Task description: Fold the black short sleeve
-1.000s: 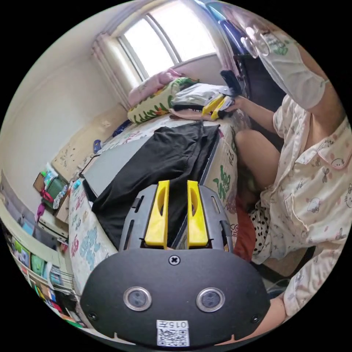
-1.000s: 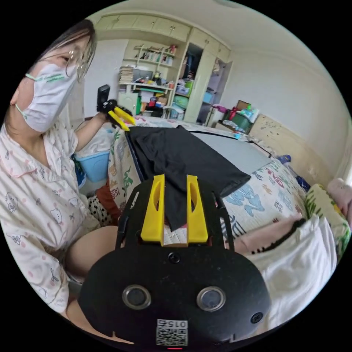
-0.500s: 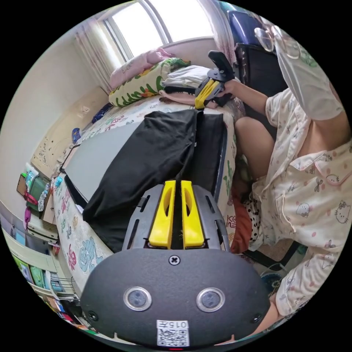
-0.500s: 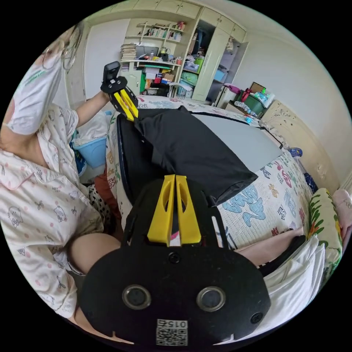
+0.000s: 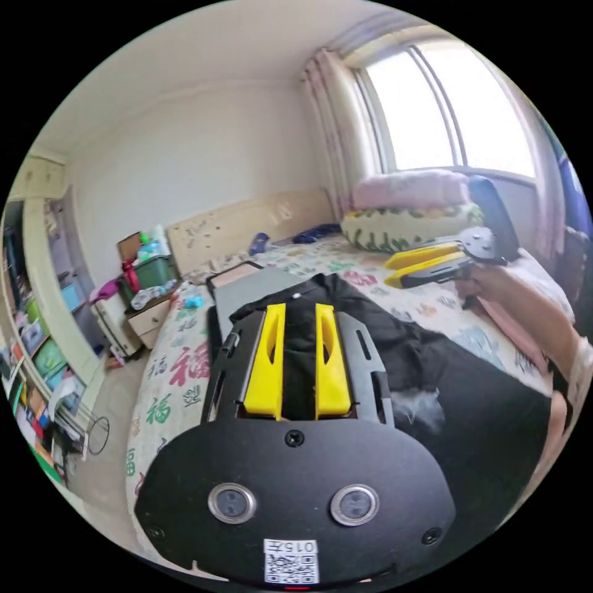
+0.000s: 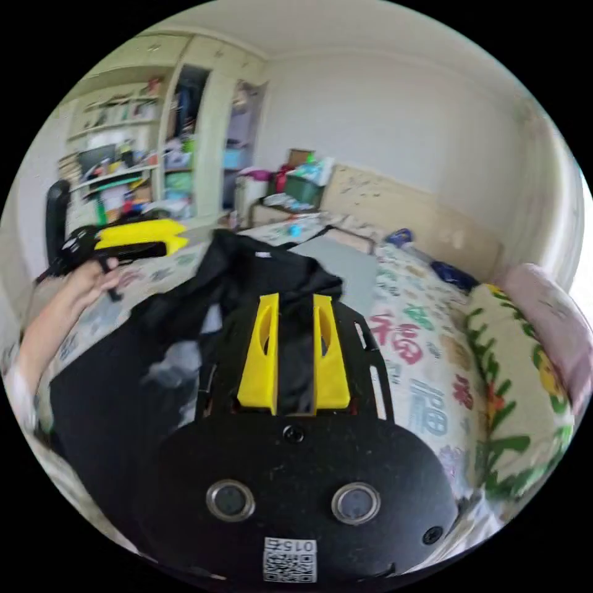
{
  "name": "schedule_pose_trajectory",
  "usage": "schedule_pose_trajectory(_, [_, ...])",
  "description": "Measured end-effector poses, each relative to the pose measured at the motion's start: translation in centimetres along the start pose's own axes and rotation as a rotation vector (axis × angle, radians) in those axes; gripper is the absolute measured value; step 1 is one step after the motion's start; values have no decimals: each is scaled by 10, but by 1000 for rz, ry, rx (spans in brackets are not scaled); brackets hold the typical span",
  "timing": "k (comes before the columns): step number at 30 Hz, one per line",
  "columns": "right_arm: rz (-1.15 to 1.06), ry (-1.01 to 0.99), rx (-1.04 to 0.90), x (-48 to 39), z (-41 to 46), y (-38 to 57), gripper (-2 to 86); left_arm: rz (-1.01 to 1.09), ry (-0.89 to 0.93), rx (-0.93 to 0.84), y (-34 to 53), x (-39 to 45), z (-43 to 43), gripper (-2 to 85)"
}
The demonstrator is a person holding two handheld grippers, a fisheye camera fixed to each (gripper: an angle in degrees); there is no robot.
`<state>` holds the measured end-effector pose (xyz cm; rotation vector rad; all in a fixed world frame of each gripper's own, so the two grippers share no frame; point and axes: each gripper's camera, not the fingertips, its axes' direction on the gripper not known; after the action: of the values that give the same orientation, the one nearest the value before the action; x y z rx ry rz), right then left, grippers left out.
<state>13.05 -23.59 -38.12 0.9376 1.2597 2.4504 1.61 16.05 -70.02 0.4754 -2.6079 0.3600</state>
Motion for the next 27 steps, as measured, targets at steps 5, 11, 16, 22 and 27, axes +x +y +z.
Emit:
schedule_pose_trajectory(5, [-238, -275, -213, -56, 50, 36, 133, 250, 269, -244, 79, 45, 48, 88])
schedule_pose_trajectory(11, [-313, -245, -326, -98, 84, -5, 119, 348, 226, -425, 133, 83, 128, 92])
schedule_pose_trajectory(16, [-253, -243, -374, -95, 88, -71, 58, 266, 241, -506, 154, 73, 179, 44])
schedule_pose_trajectory(22, [67, -107, -231, 7, 43, -154, 9, 82, 178, -441, 186, 24, 182, 20])
schedule_pose_trajectory(27, [654, 263, -169, 196, 12, -152, 68, -497, -231, -277, 269, -138, 136, 49])
